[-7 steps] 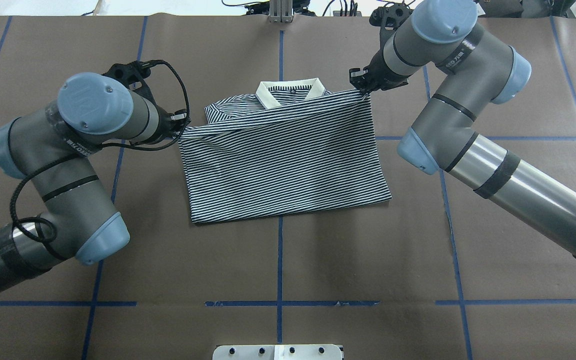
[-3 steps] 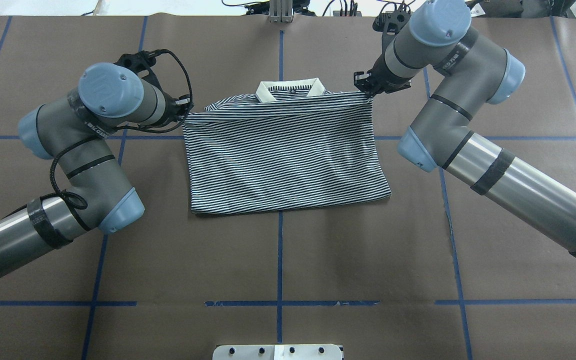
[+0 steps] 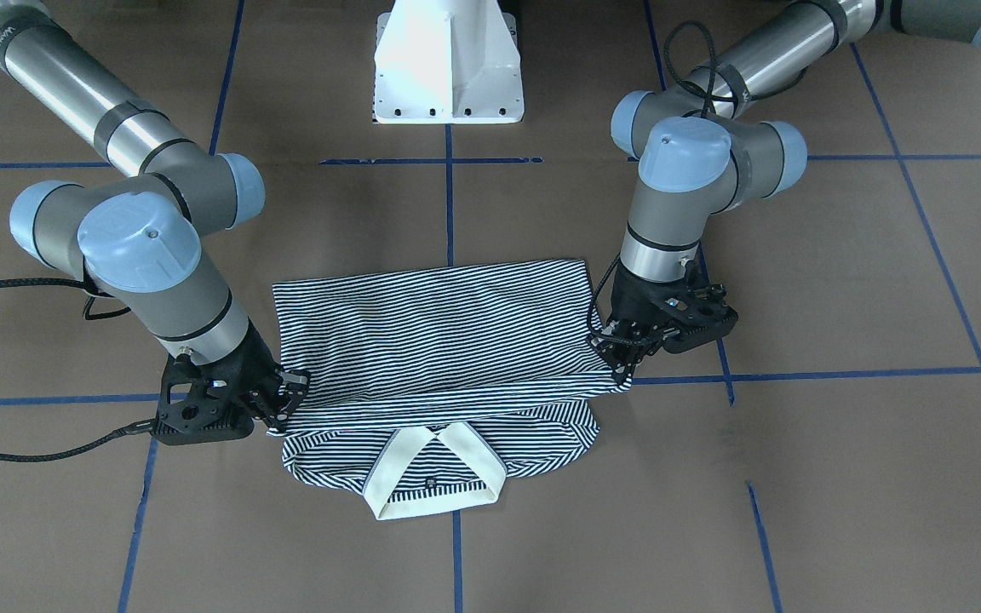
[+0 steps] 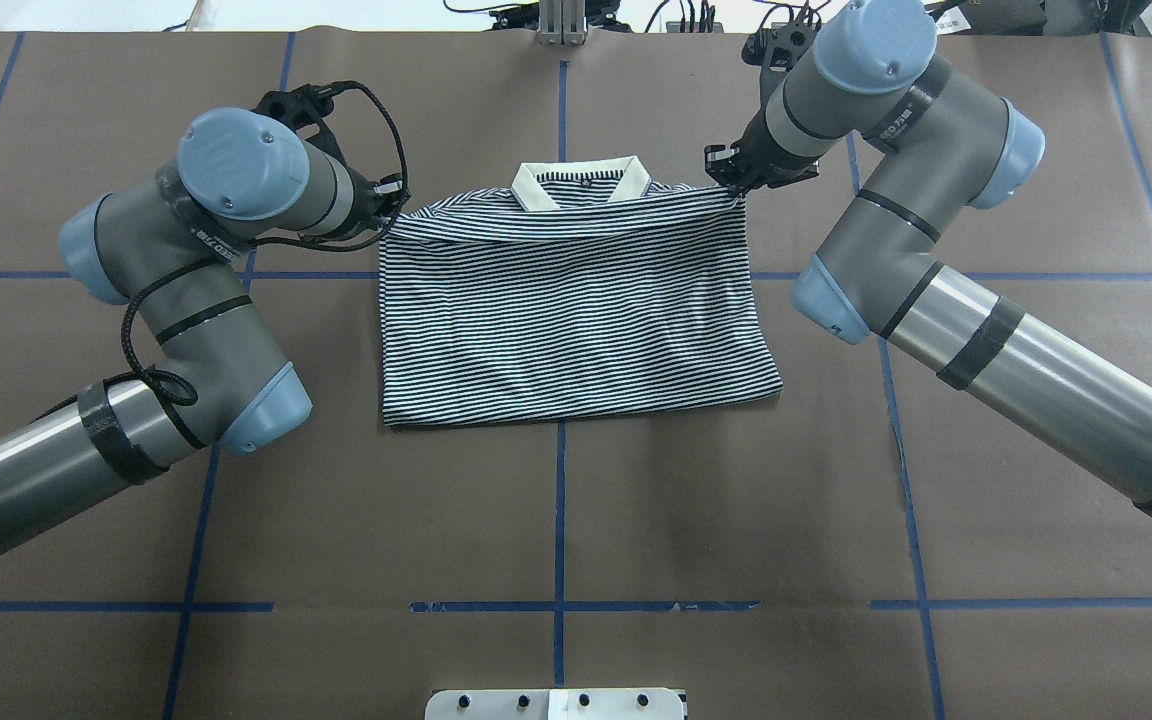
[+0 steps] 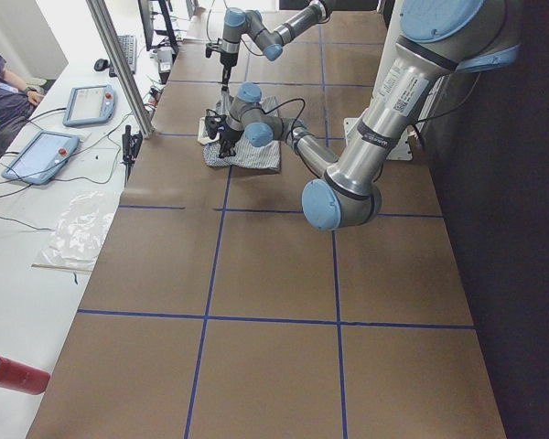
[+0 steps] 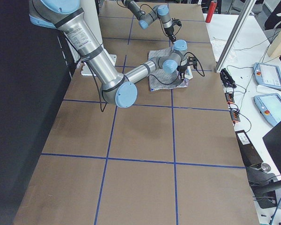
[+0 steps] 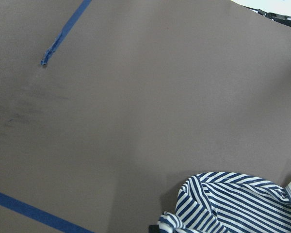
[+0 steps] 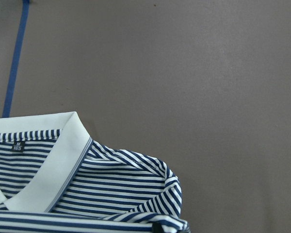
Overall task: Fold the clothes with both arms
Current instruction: 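Lay the hem down just below the collar and open both grippers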
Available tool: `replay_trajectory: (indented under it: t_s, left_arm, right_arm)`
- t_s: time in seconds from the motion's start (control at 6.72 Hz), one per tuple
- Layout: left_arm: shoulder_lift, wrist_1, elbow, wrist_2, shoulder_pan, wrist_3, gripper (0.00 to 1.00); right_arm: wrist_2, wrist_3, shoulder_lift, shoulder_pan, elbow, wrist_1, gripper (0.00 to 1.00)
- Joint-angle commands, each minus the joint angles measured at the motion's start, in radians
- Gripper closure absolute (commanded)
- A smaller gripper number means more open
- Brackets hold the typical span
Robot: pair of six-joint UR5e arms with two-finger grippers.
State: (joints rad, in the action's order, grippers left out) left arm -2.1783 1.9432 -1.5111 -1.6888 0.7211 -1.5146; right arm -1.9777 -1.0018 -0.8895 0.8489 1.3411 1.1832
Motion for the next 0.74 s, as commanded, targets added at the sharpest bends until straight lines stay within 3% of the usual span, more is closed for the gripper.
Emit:
replay_trajectory:
  t_s: [0.0,0.3,0.45,0.6]
  left_arm:
    - [-0.027,-0.001,0.04,0.0,0.0,-0.003,0.0]
    - [-0.043,-0.015,0.035,-0.003,0.0,-0.001,0.0]
    - [-0.043,-0.02,0.02,-0.006,0.001,-0.001,0.0]
    - [-0.038,-0.071,-0.047,-0.023,0.001,-0.001,0.0]
  right_arm:
    - [0.0,0.002,0.0,-0.001,0.0,-0.004,0.01]
    - [-0.026,-0.001,-0.012,0.01,0.003,-0.034,0.0]
    - [-0.08,-0.011,-0.023,0.01,0.024,-0.036,0.0]
    - [-0.113,-0.033,-0.102,0.001,0.112,-0.03,0.0]
